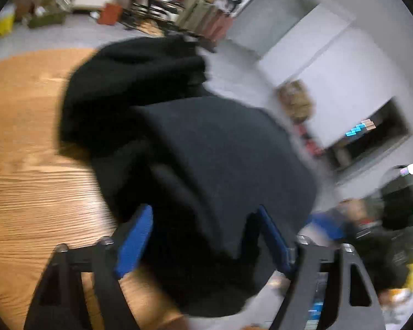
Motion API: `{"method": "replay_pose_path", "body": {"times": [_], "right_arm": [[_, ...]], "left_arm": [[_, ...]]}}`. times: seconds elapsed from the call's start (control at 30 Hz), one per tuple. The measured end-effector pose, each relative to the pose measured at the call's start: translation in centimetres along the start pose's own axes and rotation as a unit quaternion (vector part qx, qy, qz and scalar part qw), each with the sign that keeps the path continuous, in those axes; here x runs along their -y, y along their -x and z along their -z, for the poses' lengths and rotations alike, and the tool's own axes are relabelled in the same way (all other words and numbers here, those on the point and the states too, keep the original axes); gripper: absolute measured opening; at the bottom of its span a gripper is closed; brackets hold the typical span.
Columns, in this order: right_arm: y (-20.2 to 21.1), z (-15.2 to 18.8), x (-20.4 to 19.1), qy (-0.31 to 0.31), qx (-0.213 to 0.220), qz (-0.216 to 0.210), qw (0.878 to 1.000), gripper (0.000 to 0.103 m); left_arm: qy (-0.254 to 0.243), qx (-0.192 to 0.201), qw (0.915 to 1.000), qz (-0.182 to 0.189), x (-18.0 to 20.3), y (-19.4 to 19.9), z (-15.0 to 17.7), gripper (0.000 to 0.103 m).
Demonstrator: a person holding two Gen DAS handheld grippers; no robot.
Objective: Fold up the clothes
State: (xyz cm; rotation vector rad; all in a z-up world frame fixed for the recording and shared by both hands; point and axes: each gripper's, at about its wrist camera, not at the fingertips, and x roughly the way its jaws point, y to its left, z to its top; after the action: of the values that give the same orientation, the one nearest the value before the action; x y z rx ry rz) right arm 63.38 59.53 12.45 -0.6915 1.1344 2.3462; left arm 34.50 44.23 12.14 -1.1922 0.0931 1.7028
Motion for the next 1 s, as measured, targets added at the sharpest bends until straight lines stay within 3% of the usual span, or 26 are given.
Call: {"method": "replay_pose_path", "body": {"times": [0.07,0.23,0.33,0.43,0.53,0.67,1.0], "right_arm": [[2.6,-0.2,0.0,0.009,0.025,0.018,0.999,0.082],[6.5,-0.5,-1.4,0.014,0.1,0.009,0.995,0.083],[5.9,1.0,-3.5,0.046,0.122,0.076,0.988,0.087],[4.0,3.7,-6.0,0.113,0.113,0.143,0.977,0.09],[3.3,6.4,-8.5,0.173,0.099,0.178,0.964,0.092],[4.0,9.5,-10.4,0.208,0.099,0.187,0.955,0.103],[9.5,14.1,-12.1,0.199,0.141,0.186,0.952,0.103]], "left_arm": [[-0.007,0.013,0.9993,-0.034,-0.3,0.7,1.3,0.079],[-0.007,0.076,0.9953,-0.059,-1.3,4.2,3.8,0.079],[-0.044,0.105,0.9896,-0.088,-0.2,6.6,5.8,0.079],[-0.088,0.118,0.9816,-0.121,1.8,8.9,7.9,0.08],[-0.1,0.136,0.9777,-0.125,2.3,10.4,9.7,0.082],[-0.086,0.155,0.9798,-0.092,2.2,12.5,11.6,0.082],[-0.109,0.162,0.9773,-0.083,4.7,16.4,14.6,0.083]]}}
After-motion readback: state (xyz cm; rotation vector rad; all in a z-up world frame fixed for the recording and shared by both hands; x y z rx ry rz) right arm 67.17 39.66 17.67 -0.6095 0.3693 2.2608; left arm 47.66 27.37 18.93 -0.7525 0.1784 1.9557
